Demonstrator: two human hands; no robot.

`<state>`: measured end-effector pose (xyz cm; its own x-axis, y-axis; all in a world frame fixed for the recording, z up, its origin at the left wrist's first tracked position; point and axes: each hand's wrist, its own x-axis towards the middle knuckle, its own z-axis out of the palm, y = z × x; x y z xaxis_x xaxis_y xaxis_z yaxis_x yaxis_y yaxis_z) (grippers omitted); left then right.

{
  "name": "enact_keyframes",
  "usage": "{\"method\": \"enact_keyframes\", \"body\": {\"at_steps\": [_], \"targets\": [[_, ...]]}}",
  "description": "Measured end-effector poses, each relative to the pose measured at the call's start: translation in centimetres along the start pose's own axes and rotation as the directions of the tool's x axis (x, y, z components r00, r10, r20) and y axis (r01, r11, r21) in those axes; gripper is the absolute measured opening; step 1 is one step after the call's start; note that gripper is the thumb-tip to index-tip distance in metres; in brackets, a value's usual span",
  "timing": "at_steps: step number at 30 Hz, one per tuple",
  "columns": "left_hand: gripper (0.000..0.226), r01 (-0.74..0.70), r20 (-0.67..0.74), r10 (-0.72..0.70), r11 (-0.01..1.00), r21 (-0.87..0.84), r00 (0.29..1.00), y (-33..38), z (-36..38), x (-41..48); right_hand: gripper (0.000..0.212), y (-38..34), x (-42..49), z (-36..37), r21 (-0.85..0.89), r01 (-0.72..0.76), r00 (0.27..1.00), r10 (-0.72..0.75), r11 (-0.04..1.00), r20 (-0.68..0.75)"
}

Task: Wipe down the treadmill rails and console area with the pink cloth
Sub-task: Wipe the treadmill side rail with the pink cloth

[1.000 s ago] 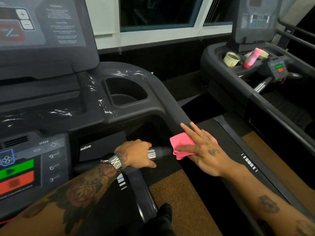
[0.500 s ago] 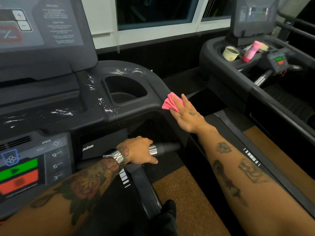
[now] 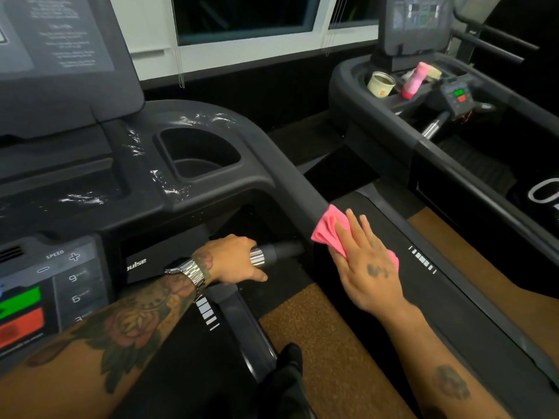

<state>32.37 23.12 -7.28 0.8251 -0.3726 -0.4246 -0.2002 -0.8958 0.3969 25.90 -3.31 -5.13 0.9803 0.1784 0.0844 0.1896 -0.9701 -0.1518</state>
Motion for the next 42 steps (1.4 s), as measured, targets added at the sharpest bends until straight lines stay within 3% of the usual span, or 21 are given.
{"method": "enact_keyframes", "body": {"at_steps": [6, 10, 14, 16, 20, 23, 27, 32, 36, 42], "targets": [[0.046, -0.002, -0.014, 0.003, 1.000, 0.015, 1.000, -0.2, 0.4, 0.5, 0.062, -1.9, 0.4, 0.3, -0.122, 0.074, 0.991, -0.086, 0.990, -0.099], [0.048, -0.004, -0.022, 0.004, 1.000, 0.016, 1.000, -0.5, 0.7, 0.8, 0.066, -3.8, 3.1, 1.9, -0.290, 0.244, 0.968, -0.249, 0.925, 0.021], [0.048, 0.000, -0.023, 0.000, 1.000, 0.014, 1.000, -0.4, 0.7, 0.9, 0.062, -5.6, 6.1, 2.4, -0.401, 0.334, 0.942, -0.317, 0.853, 0.111], [0.047, 0.003, -0.003, -0.003, 1.000, -0.013, 1.000, -0.4, 0.7, 0.8, 0.062, -6.5, 6.7, 2.7, -0.366, 0.340, 0.940, -0.322, 0.866, 0.112], [0.047, 0.005, 0.004, -0.004, 1.000, -0.026, 1.000, -0.6, 0.7, 0.9, 0.052, -7.8, 5.7, 4.3, -0.121, 0.285, 0.958, -0.286, 0.951, 0.010], [0.048, 0.016, 0.003, -0.016, 1.000, -0.012, 1.000, -0.5, 0.7, 0.8, 0.050, -8.3, 4.8, 4.8, 0.103, 0.186, 0.982, -0.187, 0.977, -0.007], [0.047, 0.023, 0.000, -0.023, 1.000, 0.000, 1.000, -0.2, 0.3, 0.5, 0.049, -8.5, 3.5, 5.0, 0.259, 0.085, 0.993, -0.061, 0.962, -0.099], [0.047, 0.027, -0.011, -0.026, 0.999, 0.022, 1.000, 0.1, 0.3, 0.1, 0.045, -7.6, 0.7, 5.1, 0.282, 0.017, 0.981, 0.039, 0.959, -0.190], [0.047, 0.017, 0.002, -0.017, 1.000, 0.019, 1.000, -0.1, 0.3, 0.3, 0.043, -7.0, -0.7, 5.8, 0.281, -0.048, 0.993, 0.075, 0.959, -0.088], [0.048, 0.030, -0.012, -0.030, 0.999, 0.044, 0.999, 0.2, 0.2, 0.2, 0.041, -7.8, 0.7, 5.2, 0.193, 0.022, 0.982, 0.015, 0.981, -0.188]]}}
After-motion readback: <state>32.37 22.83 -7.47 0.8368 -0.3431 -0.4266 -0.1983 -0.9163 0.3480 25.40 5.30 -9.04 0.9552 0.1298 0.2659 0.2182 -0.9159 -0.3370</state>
